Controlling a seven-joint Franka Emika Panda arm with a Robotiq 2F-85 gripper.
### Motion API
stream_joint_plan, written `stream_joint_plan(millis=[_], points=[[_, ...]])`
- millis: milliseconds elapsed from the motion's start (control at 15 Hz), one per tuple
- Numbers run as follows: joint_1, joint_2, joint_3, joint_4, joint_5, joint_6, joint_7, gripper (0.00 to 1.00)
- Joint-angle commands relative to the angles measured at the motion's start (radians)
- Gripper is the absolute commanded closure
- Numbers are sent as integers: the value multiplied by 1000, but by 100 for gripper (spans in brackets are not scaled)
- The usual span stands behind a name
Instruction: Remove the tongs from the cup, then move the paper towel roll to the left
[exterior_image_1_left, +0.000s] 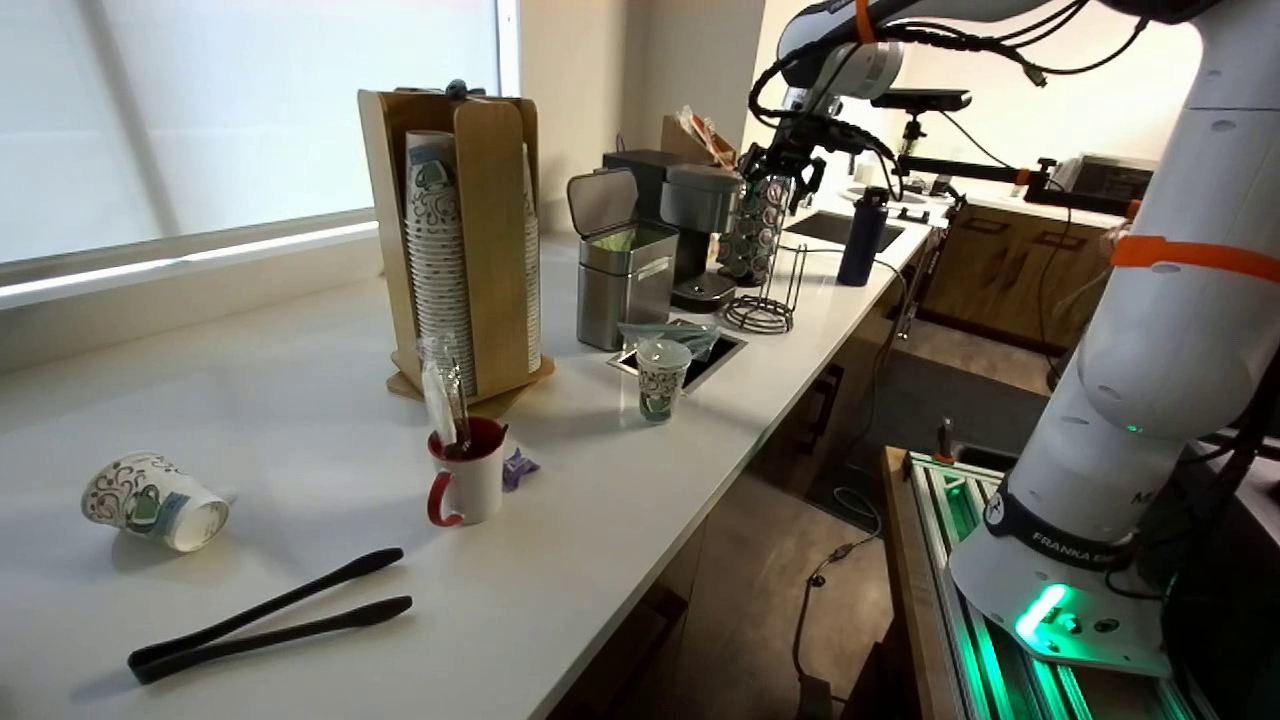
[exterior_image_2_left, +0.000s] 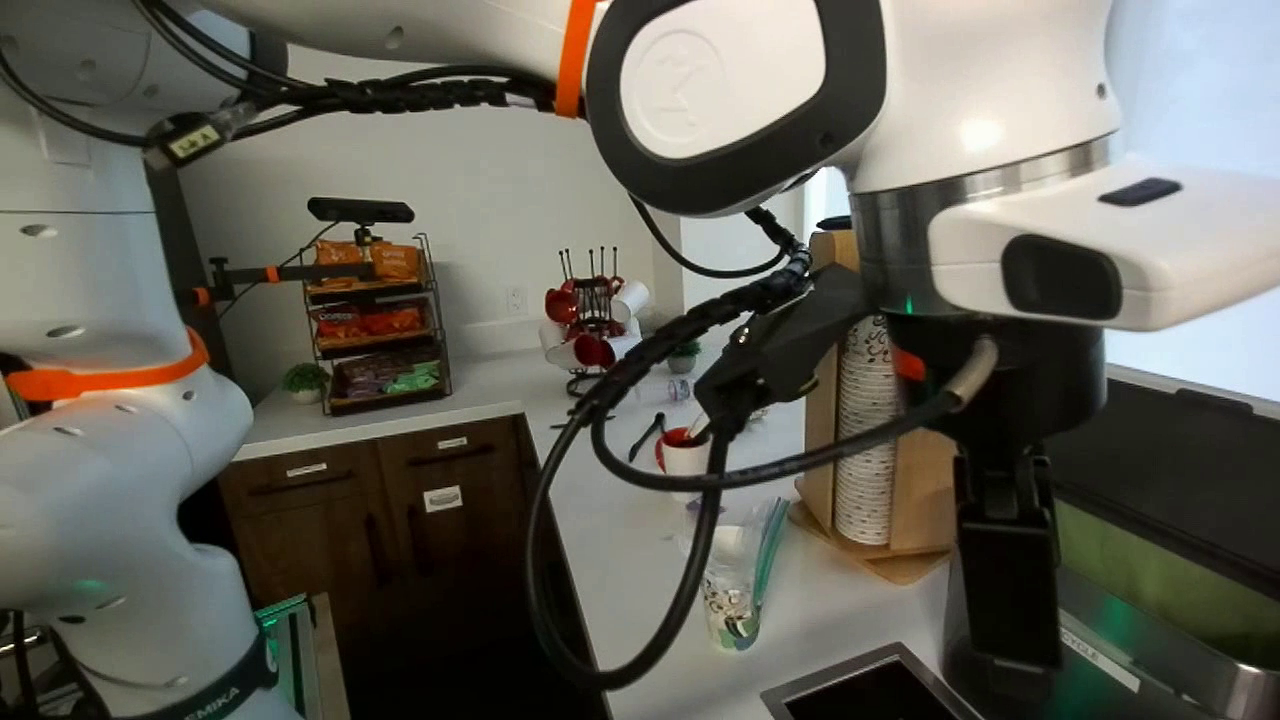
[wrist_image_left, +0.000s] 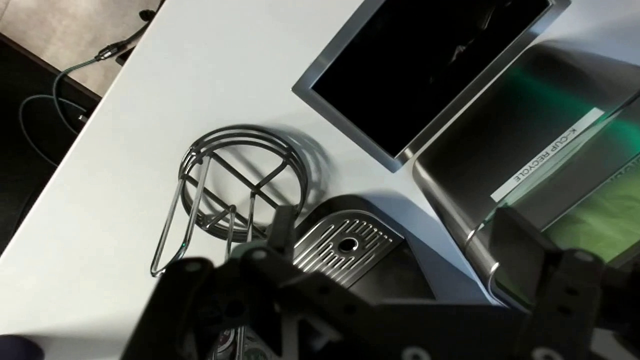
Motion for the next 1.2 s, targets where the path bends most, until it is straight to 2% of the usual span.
stream_joint_plan(millis=[0, 133, 600, 867, 1133], points=[[9, 11, 2, 0, -84, 74, 174, 0], [14, 3, 1, -3, -114, 115, 284, 0], [18, 27, -26, -11, -385, 235, 771, 0], [6, 106, -71, 23, -492, 290, 1001, 0], [35, 206, -138, 83, -607, 306, 1222, 0]])
